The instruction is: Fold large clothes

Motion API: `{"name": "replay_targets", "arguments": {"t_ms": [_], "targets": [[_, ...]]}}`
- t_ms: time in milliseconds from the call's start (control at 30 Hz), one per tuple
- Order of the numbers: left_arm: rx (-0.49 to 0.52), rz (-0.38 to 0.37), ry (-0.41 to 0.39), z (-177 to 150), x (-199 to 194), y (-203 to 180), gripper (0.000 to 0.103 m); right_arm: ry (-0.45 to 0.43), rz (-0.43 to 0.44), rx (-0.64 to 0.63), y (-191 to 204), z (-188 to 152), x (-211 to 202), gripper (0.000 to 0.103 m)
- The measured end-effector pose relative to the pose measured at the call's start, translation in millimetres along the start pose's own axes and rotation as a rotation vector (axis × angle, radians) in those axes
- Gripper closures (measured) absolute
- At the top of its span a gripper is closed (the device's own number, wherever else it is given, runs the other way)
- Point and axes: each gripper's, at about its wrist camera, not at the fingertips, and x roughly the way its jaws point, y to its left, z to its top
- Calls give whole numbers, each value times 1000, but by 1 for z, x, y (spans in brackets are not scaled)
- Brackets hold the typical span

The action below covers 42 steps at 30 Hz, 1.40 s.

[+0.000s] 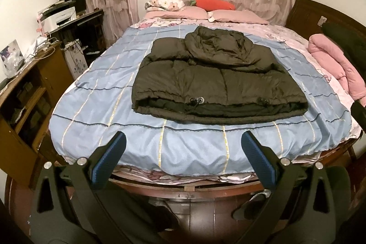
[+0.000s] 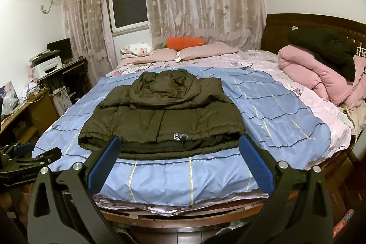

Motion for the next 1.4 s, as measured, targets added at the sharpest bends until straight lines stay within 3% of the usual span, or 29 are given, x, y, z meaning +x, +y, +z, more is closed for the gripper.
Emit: {"name": "replay_targets", "arguments": {"t_ms": [233,400,533,633,733,833,933,1167,1400], "targets": [[22,0,0,0,7,1,2,-3,-3,-8,1,0,1,1],[204,67,-138,11,1,-1,2,-75,-48,-157,7,3,3,1],[526,182,-352,10,-2,-12,2,-151,-109,-444,19,1,10,1],[894,260,-531,-10,13,-23,2,-181,-145,-693,27,-8,23,1],[1146,308,-585,-25,38,-28,2,-210,-183,-958,32,-26,41,1],[1344,260,-554,-37,76,-25,2,-219,-209,-1182,28,-48,66,1],[1405,229,-513,-40,106,-19,2,-188,-214,-1326,18,-64,96,1],[1539,191,-370,-55,191,5,2,-101,-213,-1446,-3,-93,164,1],[1596,101,-259,-63,234,14,2,18,-225,-1500,-22,-105,223,1]]}}
